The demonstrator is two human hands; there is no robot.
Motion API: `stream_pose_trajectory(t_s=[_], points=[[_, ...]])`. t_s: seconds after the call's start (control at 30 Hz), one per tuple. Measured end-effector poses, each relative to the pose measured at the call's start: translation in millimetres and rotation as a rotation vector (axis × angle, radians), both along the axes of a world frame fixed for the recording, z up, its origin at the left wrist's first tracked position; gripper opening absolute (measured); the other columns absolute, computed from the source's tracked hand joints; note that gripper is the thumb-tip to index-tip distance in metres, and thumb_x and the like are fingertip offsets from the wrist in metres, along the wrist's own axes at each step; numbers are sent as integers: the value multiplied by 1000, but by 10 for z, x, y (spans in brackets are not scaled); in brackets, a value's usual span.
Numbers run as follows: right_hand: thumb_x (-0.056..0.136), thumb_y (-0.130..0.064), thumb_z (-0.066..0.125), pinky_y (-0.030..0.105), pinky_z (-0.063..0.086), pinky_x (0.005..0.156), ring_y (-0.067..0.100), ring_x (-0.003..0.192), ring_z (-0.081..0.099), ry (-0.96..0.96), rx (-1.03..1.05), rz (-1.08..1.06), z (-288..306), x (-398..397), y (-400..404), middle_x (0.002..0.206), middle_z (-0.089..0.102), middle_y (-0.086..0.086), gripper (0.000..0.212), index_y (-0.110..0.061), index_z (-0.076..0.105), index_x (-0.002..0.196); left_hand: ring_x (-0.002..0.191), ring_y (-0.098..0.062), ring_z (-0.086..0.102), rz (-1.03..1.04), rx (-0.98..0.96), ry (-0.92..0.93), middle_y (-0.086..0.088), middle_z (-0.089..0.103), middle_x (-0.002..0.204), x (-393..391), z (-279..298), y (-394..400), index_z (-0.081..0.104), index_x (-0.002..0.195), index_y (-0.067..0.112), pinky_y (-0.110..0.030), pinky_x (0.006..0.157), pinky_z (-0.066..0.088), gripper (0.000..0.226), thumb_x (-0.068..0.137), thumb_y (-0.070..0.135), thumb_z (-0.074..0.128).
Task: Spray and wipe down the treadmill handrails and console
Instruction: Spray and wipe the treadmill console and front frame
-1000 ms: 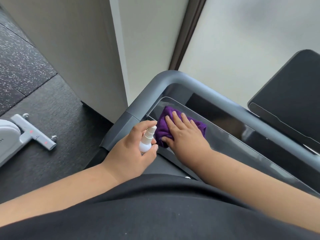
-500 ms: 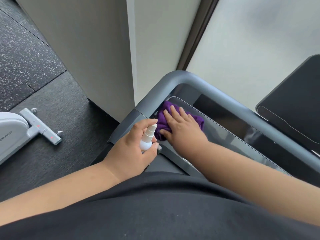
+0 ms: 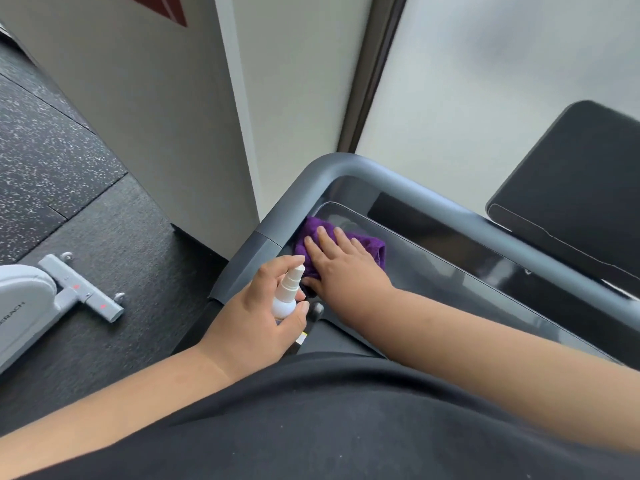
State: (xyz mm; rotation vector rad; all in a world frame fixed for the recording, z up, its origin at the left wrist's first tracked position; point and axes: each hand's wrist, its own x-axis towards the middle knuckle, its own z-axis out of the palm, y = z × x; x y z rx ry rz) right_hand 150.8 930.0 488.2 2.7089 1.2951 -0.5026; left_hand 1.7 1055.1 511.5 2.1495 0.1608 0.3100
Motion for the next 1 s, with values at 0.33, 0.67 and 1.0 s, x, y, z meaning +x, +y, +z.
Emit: stream_pose_trajectory(t_s=[0.33,0.67,1.0], points=[[101,-58,27,44,16,120,29,151,10,33,130,-267,94,359,-343,166,11,3,68,-23,13,158,90,0,63,-159,60,-35,26,62,100,232,74,-249,27,128,70,-2,69,43,76,81,24,66],[101,-58,26,42,14,121,26,152,11,0,123,-594,73,89,-1557,166,11,1,66,-26,13,158,83,-11,64,-402,9,-57,21,62,97,534,76,-725,26,131,66,-8,69,46,70,83,30,63],[100,-59,25,43,15,120,26,151,11,-20,134,-782,41,-50,-2277,165,12,1,68,-27,12,158,74,-9,62,-608,24,-56,21,61,93,802,106,-1274,27,131,67,-6,69,43,78,82,20,67]])
